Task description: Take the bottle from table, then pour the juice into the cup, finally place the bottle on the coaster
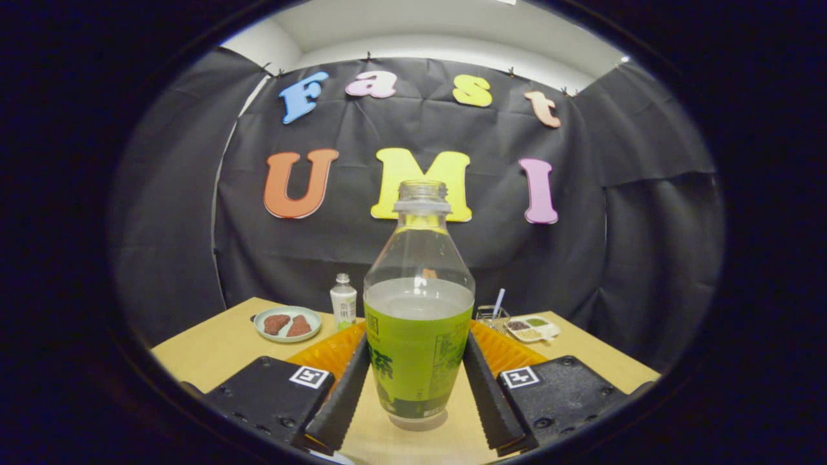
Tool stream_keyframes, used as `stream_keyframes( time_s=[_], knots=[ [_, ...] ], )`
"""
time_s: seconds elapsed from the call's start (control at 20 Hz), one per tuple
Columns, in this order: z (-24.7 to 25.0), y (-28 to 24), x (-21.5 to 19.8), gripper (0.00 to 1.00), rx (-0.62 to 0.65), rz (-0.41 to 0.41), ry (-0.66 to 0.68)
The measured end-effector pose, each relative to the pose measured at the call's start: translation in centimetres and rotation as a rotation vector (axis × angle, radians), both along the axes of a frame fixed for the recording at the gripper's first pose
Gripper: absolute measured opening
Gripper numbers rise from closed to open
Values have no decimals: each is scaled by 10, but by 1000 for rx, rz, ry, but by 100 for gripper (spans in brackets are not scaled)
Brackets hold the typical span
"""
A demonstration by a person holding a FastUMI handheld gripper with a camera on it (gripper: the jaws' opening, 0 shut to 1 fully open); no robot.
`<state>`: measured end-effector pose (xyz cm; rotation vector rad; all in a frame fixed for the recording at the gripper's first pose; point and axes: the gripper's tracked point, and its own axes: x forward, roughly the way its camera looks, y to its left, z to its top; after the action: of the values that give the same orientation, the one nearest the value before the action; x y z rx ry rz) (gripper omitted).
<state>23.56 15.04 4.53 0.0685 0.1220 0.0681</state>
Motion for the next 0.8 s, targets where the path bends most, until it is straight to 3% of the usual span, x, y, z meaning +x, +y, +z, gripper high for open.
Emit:
stream_keyframes(
  time_s=[0.1,0.3,0.8],
  knots=[
    [-24,-5,17,82,48,13,44],
    [-78,-24,47,82,148,-43,136],
    [-119,-4,82,83,40,-24,138]
  ],
)
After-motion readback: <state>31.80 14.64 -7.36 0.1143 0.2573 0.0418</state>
